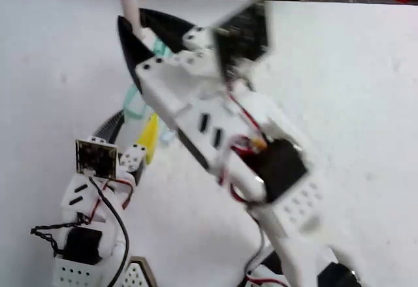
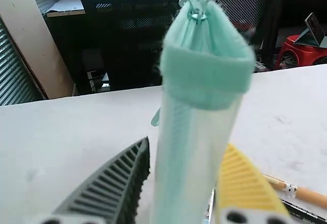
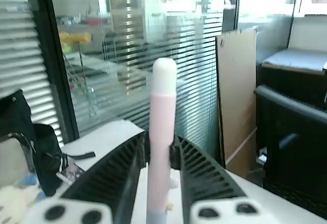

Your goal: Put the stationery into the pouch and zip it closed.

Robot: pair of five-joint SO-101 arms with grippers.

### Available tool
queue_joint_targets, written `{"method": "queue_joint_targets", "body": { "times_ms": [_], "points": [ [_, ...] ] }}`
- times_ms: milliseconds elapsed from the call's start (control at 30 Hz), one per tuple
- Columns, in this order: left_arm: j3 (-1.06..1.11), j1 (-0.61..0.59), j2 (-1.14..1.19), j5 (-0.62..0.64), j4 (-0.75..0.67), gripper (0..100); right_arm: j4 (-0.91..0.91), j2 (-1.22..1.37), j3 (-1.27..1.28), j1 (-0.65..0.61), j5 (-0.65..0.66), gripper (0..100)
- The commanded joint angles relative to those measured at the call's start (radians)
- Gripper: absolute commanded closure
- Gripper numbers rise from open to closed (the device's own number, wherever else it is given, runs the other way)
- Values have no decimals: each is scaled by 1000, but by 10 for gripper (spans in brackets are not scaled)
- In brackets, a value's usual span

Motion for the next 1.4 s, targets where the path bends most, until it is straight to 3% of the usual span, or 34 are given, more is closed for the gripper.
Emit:
{"method": "queue_joint_targets", "body": {
  "times_ms": [0,633,833,933,1033,1267,1367],
  "points": [
    [-35,7,-15,14,-18,785,-114,18,55,-5,-6,981],
    [-35,2,-15,14,-18,785,-93,-130,345,33,0,974],
    [-35,1,-15,14,-18,785,-2,-140,347,35,0,793],
    [-35,1,-15,14,-18,785,39,-173,310,45,2,784],
    [-35,1,-15,14,-18,785,77,-220,265,114,2,784],
    [-35,1,-15,14,-18,785,228,-225,256,426,3,786],
    [-35,1,-15,14,-18,785,292,-139,282,492,104,786]
  ]
}}
